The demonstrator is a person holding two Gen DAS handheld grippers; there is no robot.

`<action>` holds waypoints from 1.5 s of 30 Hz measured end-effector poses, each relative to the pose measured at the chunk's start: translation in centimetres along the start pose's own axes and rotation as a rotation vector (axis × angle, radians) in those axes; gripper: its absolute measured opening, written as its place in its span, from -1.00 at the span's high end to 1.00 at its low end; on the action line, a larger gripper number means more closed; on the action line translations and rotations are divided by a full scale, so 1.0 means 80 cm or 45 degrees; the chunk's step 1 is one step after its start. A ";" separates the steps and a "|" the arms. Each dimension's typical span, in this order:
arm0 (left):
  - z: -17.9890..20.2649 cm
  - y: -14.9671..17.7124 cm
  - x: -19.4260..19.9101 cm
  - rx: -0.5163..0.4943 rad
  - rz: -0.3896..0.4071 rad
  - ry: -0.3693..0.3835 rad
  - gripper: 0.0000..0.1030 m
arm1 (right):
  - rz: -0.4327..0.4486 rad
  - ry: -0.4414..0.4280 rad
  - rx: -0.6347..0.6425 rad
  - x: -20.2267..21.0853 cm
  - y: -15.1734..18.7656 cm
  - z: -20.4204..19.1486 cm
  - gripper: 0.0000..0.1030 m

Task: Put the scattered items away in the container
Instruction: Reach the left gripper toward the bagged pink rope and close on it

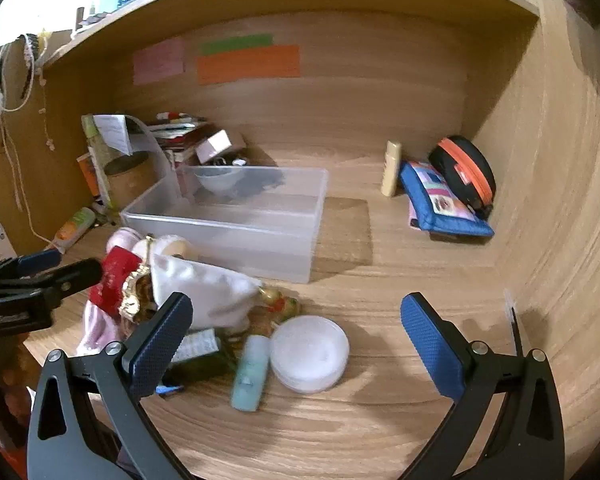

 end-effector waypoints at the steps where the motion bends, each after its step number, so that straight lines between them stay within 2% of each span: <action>1: -0.006 0.005 0.000 0.003 -0.010 -0.008 -1.00 | -0.007 0.003 -0.011 -0.001 0.003 0.004 -1.00; 11: -0.042 0.062 -0.016 0.083 -0.164 -0.057 -1.00 | -0.118 -0.003 -0.062 -0.026 0.047 0.026 -1.00; 20: -0.041 0.092 -0.052 0.120 -0.285 -0.088 -1.00 | -0.251 -0.022 -0.057 -0.056 0.090 0.029 -1.00; 27: -0.058 0.095 -0.050 0.107 -0.257 -0.116 -1.00 | -0.309 -0.043 -0.074 -0.075 0.103 0.028 -1.00; 37: -0.115 0.101 -0.025 0.139 -0.262 -0.164 -1.00 | -0.325 -0.032 -0.041 -0.089 0.102 0.025 -1.00; 41: -0.108 0.099 -0.032 0.094 -0.283 -0.159 -1.00 | -0.329 -0.039 -0.068 -0.095 0.101 0.027 -1.00; 45: -0.095 0.098 -0.048 -0.018 -0.289 -0.212 -1.00 | -0.316 -0.032 -0.107 -0.098 0.097 0.029 -1.00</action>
Point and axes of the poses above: each gripper's, at about its wrist camera, not at the fingertips, and x roughly against the way its jaws point, z to its right, y to its underside, the point moved 10 cm from there along -x, roughly the way its jaws point, and after that the axes turned 6 degrees about x, right-handed, at the moved point
